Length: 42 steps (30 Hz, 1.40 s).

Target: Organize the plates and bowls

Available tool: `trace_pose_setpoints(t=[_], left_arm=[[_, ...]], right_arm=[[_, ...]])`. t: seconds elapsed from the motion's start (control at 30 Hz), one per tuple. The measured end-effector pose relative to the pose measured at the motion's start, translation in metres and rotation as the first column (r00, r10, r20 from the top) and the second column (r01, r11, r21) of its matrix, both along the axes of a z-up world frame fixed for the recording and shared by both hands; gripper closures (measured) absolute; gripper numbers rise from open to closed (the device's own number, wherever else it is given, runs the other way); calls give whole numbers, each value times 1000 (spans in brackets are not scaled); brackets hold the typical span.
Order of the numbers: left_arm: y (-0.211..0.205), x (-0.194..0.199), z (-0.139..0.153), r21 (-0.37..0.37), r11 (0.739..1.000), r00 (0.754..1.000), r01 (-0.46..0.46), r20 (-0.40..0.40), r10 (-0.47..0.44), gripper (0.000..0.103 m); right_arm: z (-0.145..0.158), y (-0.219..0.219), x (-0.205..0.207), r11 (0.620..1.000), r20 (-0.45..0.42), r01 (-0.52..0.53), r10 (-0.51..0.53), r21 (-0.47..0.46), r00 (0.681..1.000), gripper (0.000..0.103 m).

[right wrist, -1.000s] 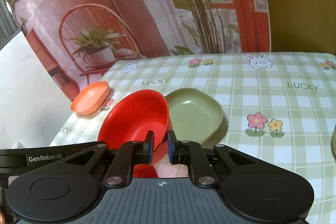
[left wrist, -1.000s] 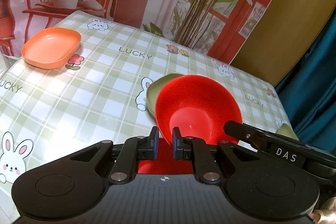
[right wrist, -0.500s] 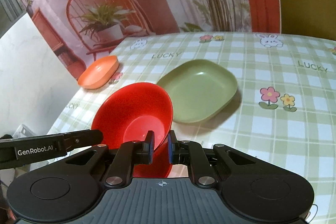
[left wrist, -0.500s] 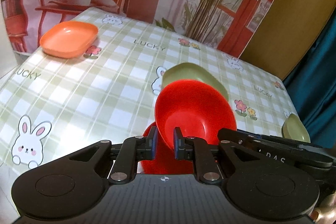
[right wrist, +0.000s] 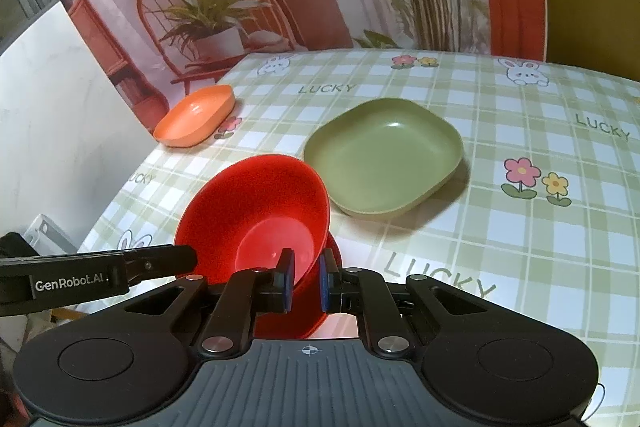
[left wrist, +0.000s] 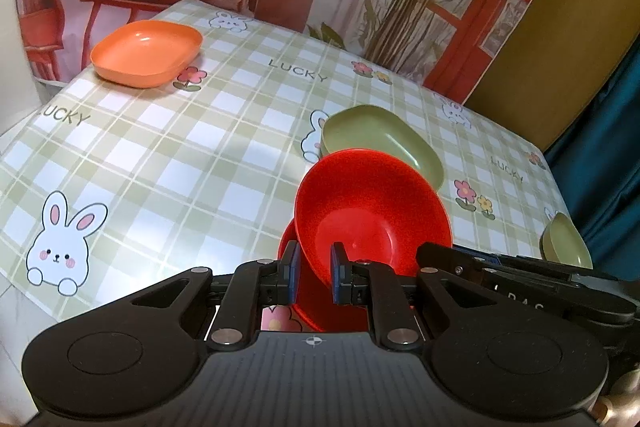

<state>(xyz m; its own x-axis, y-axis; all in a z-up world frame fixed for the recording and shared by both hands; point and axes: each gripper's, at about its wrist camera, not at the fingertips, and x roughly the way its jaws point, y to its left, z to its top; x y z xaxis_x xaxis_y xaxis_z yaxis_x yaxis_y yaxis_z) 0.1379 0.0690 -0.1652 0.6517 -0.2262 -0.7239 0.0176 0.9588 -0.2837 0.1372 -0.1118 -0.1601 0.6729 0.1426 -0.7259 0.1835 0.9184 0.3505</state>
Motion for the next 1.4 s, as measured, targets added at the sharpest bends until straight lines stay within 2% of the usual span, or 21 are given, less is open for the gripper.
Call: trace_pose_setpoints(t=[0.4,0.87,1.03,1.1,1.13,1.4], left_arm=[[0,-3,-10,5,1000,999,-5,-48,6,88],[1,-2,-18,-3,1000,996,-20,-86,20,88],[3,-1,-18,-7,999,995,-36,-91,35,82],[3,-1,-19,-9,999,995,-43,-93,42,72],[4,-1,-19,-10,999,995,-47,-93,46,70],[8,4,-10,-10,998,996,-65,-58,64,68]], right_arm=[[-12,3,1,1000,-52,-15,15,10,999,91],[-13,4,1,1000,-51,-21,21,2,998,89],[-13,4,1,1000,-52,-12,11,-5,999,85],[-14,3,1,1000,-56,-6,5,-2,998,84],[-14,2,1,1000,-57,-3,3,0,998,84],[-7,-6,3,1000,-45,23,-23,-10,999,84]])
